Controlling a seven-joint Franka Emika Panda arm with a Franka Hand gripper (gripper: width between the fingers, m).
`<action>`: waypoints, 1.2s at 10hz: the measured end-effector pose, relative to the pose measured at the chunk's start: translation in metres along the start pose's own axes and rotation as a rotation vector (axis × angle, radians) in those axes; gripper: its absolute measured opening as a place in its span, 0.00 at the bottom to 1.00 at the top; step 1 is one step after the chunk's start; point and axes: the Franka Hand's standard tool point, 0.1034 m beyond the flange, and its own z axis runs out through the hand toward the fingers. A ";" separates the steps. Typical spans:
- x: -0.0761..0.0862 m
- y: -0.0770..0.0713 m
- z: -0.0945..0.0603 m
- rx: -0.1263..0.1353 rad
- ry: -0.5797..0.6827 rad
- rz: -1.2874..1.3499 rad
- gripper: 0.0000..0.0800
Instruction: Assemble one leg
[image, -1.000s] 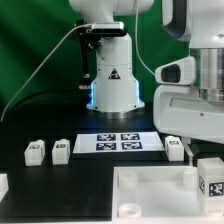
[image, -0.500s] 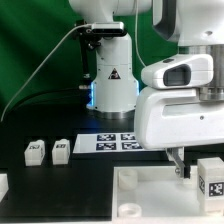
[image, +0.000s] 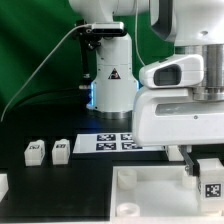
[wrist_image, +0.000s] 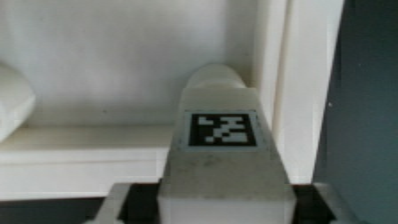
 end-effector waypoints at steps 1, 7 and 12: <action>0.000 0.000 0.000 0.002 0.000 0.109 0.37; -0.002 0.001 0.003 0.068 -0.023 1.057 0.37; -0.005 -0.008 0.004 0.092 -0.049 1.592 0.38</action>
Offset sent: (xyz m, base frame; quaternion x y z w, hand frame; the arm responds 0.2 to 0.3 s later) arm 0.0233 0.0101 -0.0112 -0.0088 -0.0021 0.3933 0.9194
